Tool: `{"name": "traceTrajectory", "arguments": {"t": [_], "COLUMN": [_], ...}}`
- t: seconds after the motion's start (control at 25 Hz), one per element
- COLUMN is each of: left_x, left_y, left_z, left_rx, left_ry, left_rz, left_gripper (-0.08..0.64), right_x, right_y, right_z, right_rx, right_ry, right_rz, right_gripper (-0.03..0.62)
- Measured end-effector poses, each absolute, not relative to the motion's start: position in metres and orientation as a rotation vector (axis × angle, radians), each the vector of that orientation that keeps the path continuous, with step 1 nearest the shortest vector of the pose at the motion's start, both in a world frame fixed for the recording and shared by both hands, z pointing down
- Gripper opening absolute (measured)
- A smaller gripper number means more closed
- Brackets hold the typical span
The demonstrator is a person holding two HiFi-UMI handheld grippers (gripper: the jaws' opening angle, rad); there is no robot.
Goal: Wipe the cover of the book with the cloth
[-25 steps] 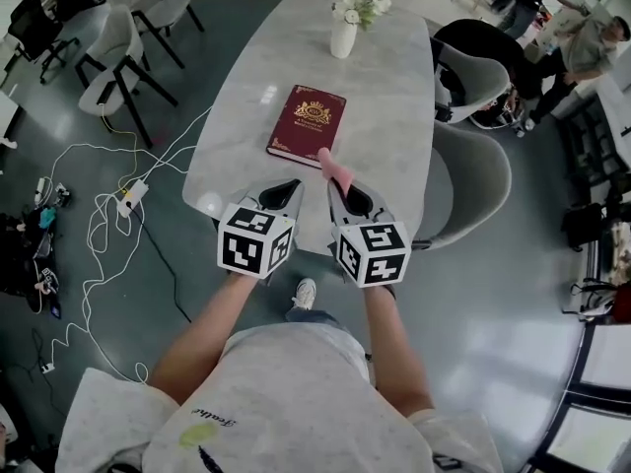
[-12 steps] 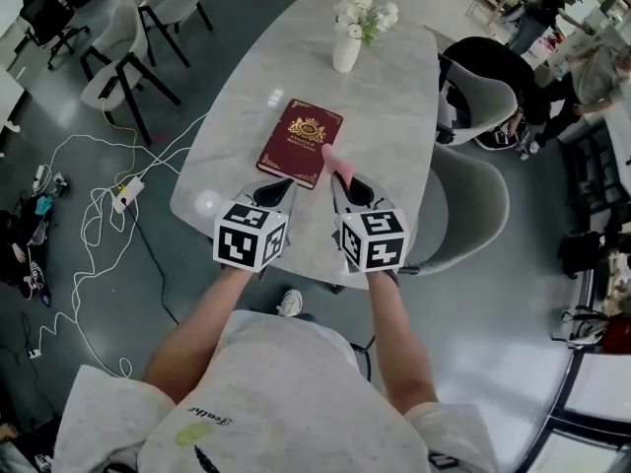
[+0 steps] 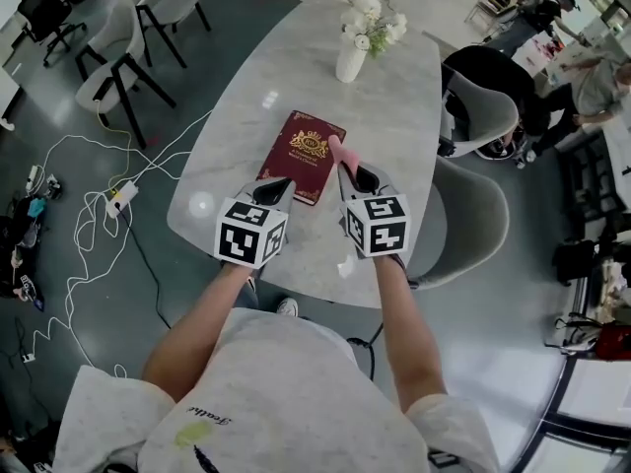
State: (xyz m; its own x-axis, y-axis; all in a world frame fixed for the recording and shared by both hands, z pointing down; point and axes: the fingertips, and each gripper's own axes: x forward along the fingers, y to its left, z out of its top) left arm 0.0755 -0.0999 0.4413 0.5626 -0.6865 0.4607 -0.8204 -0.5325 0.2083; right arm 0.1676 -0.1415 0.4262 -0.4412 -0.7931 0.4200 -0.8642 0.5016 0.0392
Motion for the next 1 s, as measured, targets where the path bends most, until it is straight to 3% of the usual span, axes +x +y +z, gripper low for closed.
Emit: {"name": "traceTrajectory", "arguments": {"t": [1.0], "left_x": [0.064], "left_y": [-0.199], "left_z": [0.475], "left_rx": [2.439], "left_ry": [-1.0], "left_rz": [0.436], "left_gripper": [0.006], "right_x": [0.172], "right_y": [-0.277], "right_z": [0.503], "right_rx": [1.328], "right_ry": [-2.002], "right_rz": [0.156], "right_gripper": [0.018]}}
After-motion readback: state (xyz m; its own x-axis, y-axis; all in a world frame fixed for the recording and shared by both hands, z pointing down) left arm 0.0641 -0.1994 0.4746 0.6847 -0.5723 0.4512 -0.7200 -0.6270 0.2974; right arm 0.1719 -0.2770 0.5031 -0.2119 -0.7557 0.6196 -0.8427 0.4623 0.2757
